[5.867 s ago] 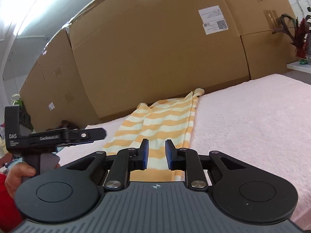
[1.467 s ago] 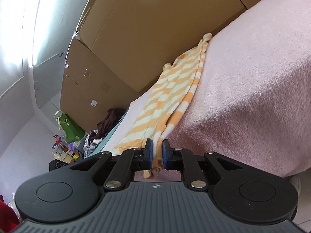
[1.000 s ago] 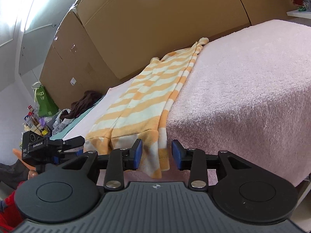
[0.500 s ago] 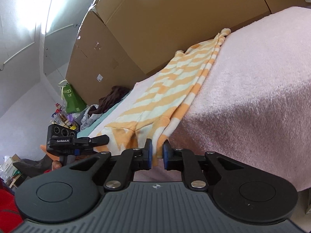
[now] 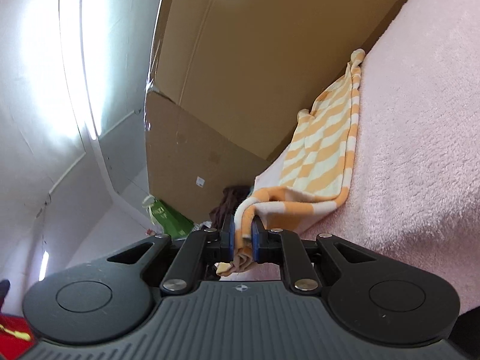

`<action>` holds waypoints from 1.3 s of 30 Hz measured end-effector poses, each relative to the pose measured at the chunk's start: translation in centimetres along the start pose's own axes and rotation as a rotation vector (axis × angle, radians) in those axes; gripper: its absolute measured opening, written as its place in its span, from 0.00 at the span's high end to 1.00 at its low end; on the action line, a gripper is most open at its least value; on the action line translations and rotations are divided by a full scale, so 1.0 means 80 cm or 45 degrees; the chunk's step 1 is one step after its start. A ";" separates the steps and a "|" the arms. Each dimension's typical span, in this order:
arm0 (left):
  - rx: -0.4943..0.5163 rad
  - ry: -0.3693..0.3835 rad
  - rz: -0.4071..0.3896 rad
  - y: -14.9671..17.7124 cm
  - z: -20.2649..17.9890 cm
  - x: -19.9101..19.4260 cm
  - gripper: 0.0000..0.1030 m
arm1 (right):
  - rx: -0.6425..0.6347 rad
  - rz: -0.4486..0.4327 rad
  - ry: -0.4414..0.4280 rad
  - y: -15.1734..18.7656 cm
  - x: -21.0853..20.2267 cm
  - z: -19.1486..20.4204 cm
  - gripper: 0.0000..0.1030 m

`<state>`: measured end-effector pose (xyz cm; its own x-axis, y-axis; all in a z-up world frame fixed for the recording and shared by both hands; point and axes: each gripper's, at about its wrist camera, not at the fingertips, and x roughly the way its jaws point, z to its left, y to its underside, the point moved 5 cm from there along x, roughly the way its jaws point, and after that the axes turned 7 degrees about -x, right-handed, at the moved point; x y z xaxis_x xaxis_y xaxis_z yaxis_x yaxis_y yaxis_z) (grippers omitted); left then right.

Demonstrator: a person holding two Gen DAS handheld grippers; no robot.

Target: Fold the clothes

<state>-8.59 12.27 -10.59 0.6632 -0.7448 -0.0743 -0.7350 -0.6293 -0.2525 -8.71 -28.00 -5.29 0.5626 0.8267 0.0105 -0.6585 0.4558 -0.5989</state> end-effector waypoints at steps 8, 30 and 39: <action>-0.068 -0.046 -0.019 -0.043 0.017 0.037 0.92 | 0.128 -0.058 0.106 -0.029 0.033 -0.035 0.85; 0.204 -0.134 -0.089 -0.058 -0.007 0.050 0.45 | -0.273 -0.076 0.449 -0.068 0.077 -0.036 0.68; 0.397 -0.409 -0.119 -0.061 -0.002 0.095 0.66 | -0.393 -0.005 0.638 -0.062 0.108 -0.045 0.85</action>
<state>0.03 9.67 -9.80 0.7711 -0.5501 -0.3206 -0.6248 -0.5569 -0.5472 1.22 -24.29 -5.10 0.7819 0.5342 -0.3214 -0.5221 0.2796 -0.8057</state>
